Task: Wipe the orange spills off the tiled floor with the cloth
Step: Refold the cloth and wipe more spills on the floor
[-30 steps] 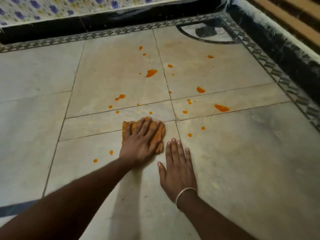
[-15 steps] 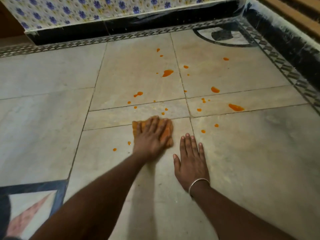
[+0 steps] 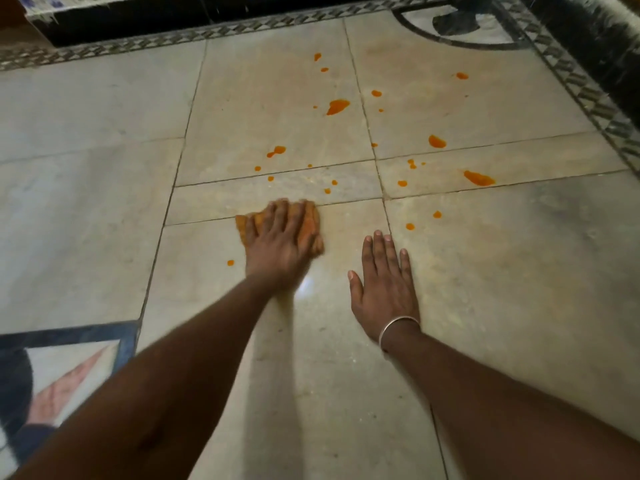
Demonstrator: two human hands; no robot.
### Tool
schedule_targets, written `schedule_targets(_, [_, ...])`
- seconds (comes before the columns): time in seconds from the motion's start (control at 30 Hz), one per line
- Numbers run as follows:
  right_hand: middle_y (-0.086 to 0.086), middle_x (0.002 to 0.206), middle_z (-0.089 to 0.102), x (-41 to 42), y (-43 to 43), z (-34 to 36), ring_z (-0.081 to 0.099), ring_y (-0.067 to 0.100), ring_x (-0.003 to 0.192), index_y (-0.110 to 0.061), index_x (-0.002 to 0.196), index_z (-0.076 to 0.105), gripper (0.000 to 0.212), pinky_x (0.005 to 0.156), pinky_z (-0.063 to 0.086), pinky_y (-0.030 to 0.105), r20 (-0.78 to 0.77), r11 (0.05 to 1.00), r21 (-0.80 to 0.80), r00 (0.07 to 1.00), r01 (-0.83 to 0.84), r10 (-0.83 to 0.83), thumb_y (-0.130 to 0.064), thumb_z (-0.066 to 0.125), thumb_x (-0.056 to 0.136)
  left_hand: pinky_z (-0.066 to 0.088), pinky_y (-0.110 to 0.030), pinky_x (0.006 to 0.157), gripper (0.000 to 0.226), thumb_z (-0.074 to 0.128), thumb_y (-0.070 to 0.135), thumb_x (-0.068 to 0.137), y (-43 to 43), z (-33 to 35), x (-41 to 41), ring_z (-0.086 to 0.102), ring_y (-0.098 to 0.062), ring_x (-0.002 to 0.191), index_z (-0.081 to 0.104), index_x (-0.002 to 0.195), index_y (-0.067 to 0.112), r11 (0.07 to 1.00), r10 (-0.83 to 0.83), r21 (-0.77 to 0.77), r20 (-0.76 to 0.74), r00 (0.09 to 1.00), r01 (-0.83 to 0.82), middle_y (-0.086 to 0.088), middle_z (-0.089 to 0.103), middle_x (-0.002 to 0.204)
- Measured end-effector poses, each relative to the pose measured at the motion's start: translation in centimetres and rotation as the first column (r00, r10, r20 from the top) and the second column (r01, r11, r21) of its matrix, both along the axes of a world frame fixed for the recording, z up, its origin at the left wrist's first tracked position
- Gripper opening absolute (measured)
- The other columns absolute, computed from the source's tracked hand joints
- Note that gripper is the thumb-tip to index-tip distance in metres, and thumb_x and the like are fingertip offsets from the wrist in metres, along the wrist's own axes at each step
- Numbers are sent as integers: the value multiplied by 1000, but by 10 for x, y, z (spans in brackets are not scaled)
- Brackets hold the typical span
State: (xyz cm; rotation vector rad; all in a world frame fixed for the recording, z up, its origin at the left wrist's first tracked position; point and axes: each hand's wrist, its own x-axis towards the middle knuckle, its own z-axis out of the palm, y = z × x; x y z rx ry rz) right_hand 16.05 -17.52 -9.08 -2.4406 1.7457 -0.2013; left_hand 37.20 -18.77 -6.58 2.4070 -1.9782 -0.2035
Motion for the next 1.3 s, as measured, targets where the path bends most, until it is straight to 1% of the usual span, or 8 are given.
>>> schedule_targets(0.17, [13, 166, 9, 1, 1, 2, 4, 25, 154, -6, 158, 15, 70, 124, 7, 49, 7, 1000, 6, 1000, 7, -7, -46, 19, 100, -7, -63, 125, 77, 0, 63, 99, 50, -5, -23, -7, -31, 161, -7, 166, 25, 954, 298, -12, -45, 954, -299, -11, -3, 175])
schedule_targets(0.4, [14, 166, 10, 0, -1, 0, 6, 25, 154, -7, 158, 17, 71, 124, 8, 48, 12, 1000, -13, 1000, -1, 1, -47, 17, 99, -5, -61, 125, 79, 7, 71, 97, 0, -1, -10, -5, -26, 161, -7, 165, 33, 998, 48, 33, -14, 999, -47, -5, -5, 175])
schedule_targets(0.57, [14, 166, 10, 1, 0, -1, 5, 25, 154, -6, 157, 17, 72, 124, 7, 48, 8, 1000, -5, 1000, -1, 1, -48, 15, 99, -6, -65, 124, 87, 10, 72, 94, 26, 11, 59, -7, -32, 160, -10, 165, 27, 961, 268, 90, -73, 961, -261, -10, -7, 174])
schedule_targets(0.73, [16, 165, 11, 3, 2, 4, 7, 28, 154, -5, 157, 20, 70, 124, 8, 51, -10, 1000, -25, 1000, 14, -15, -45, 19, 100, 1, -69, 122, 74, 10, 59, 104, 76, -6, -4, 7, -39, 159, 4, 166, 20, 844, 533, -24, -77, 843, -536, -18, 9, 173])
schedule_targets(0.97, [10, 167, -4, 57, -17, 10, -9, 24, 154, -12, 159, 5, 68, 123, -7, 48, -5, 980, -15, 980, -197, 197, -44, 11, 99, -4, -63, 125, 79, 7, 70, 98, 27, -6, 3, 0, -30, 161, -3, 166, 31, 987, 161, -8, 6, 987, -161, -9, 1, 175])
schedule_targets(1.13, [7, 167, 2, 57, -18, -4, -2, 23, 154, -13, 159, 7, 68, 124, 1, 48, 23, 968, 34, 969, -247, 247, -48, 13, 100, -8, -61, 125, 77, 9, 68, 100, 42, -2, 52, -4, -29, 161, -6, 165, 31, 929, 368, 0, -112, 923, -370, -7, -4, 175])
schedule_targets(1.23, [7, 167, 6, 59, -15, -6, 2, 24, 154, -12, 159, 10, 68, 124, 5, 50, 29, 973, 7, 973, -229, 229, -47, 15, 101, -1, -65, 125, 75, 5, 61, 101, 76, -8, 9, 2, -35, 160, -3, 166, 25, 871, 487, -52, -45, 872, -489, -13, 2, 174])
schedule_targets(1.3, [8, 167, 5, 59, -16, -5, 2, 24, 154, -13, 159, 9, 67, 124, 5, 50, 25, 974, 13, 973, -228, 228, -47, 16, 102, -4, -64, 124, 76, 3, 62, 99, 77, -10, -19, -6, -35, 160, -10, 165, 25, 900, 434, -14, -61, 899, -436, -13, -7, 174])
